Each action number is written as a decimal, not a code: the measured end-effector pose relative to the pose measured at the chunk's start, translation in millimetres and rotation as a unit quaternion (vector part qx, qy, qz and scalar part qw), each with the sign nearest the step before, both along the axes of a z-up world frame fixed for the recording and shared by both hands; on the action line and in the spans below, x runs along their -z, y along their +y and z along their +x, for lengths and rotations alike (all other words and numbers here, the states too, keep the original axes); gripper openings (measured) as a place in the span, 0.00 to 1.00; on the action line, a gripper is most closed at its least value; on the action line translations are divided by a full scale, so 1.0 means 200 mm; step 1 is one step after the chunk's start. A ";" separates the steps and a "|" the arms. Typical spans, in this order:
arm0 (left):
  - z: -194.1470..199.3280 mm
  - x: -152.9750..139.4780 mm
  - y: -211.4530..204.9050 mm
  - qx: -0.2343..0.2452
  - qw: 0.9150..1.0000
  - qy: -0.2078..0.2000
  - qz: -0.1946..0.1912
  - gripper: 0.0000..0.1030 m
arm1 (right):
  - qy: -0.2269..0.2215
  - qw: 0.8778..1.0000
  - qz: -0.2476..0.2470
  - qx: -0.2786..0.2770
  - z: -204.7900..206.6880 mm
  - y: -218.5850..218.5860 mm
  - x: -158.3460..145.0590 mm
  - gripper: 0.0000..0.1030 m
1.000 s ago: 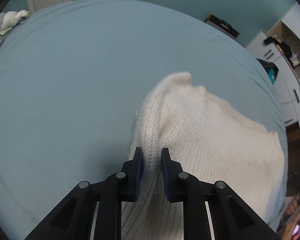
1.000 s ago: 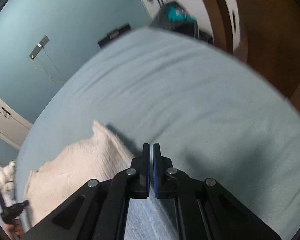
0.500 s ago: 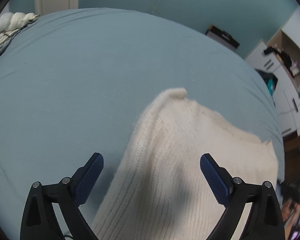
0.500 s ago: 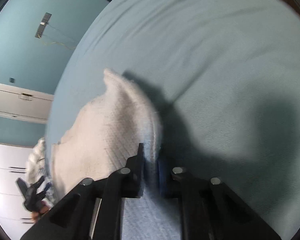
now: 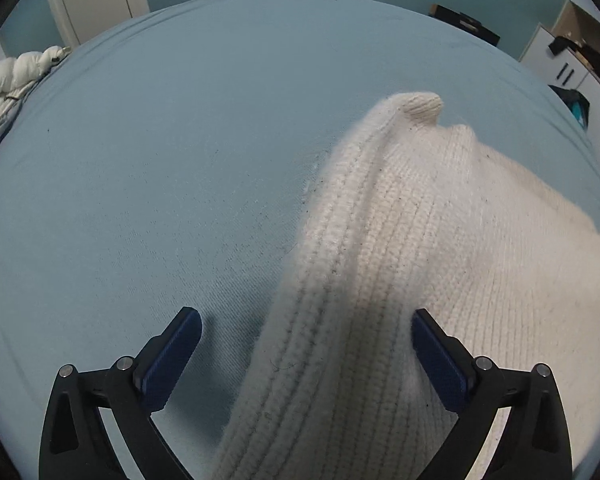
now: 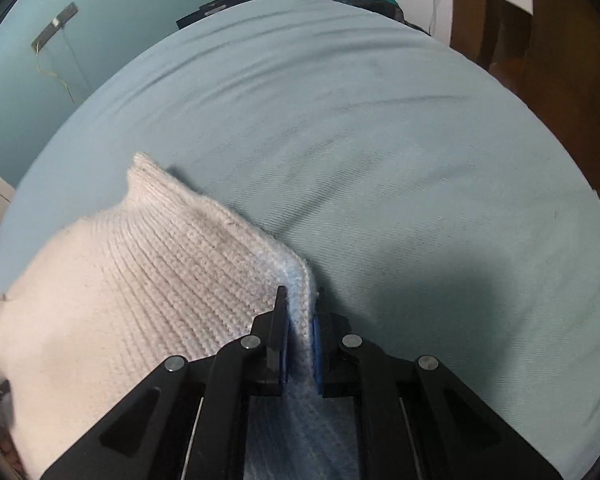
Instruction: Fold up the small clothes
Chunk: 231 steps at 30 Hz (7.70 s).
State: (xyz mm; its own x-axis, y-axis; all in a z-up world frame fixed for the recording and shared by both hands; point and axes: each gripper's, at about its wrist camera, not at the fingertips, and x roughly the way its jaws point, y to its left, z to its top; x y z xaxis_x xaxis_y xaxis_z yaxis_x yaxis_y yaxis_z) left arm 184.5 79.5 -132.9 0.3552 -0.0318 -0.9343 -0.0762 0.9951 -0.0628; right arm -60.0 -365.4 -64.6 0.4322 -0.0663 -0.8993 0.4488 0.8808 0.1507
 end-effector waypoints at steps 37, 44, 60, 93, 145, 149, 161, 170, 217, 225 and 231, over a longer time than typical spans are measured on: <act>-0.57 -0.41 -0.37 0.019 0.992 -0.068 0.104 1.00 | -0.024 0.999 0.027 -0.002 -0.72 0.31 -0.39 0.83; -0.78 -0.33 -0.21 -0.048 0.996 -0.012 0.074 1.00 | 0.003 0.996 0.092 0.021 -0.76 0.27 -0.30 0.83; -0.78 -0.17 -0.06 -0.107 0.987 0.061 -0.104 0.99 | 0.024 0.984 0.155 0.088 -0.86 0.30 -0.26 0.83; -0.69 -0.15 0.10 -0.211 0.926 0.086 -0.302 0.27 | -0.078 0.936 0.318 0.127 -0.80 0.16 -0.21 0.24; -0.39 -0.29 -0.05 -0.045 0.994 0.041 -0.091 0.86 | -0.034 0.946 0.314 0.067 0.11 -0.23 0.15 0.42; -0.35 -0.20 -0.14 0.002 0.995 0.062 -0.075 0.88 | -0.028 0.947 0.317 0.035 0.24 -0.21 0.22 0.69; -0.28 -0.10 0.06 -0.037 0.996 0.054 -0.059 1.00 | -0.006 0.996 0.091 0.024 0.19 0.03 0.06 0.24; -0.64 -0.59 -0.18 0.050 0.981 -0.144 0.119 1.00 | -0.131 0.982 -0.125 0.056 0.08 0.23 -0.20 0.84; -0.69 -0.39 -0.11 -0.025 0.998 -0.043 -0.028 1.00 | -0.141 0.967 -0.134 -0.163 0.23 0.32 -0.03 0.99; -0.89 -0.17 0.28 -0.184 0.964 0.083 -0.171 1.00 | -0.028 0.977 -0.149 -0.147 0.29 0.30 0.10 0.99; -1.06 0.10 0.49 -0.351 0.851 0.122 -0.372 1.00 | -0.028 0.983 -0.124 -0.133 0.20 0.33 0.10 0.99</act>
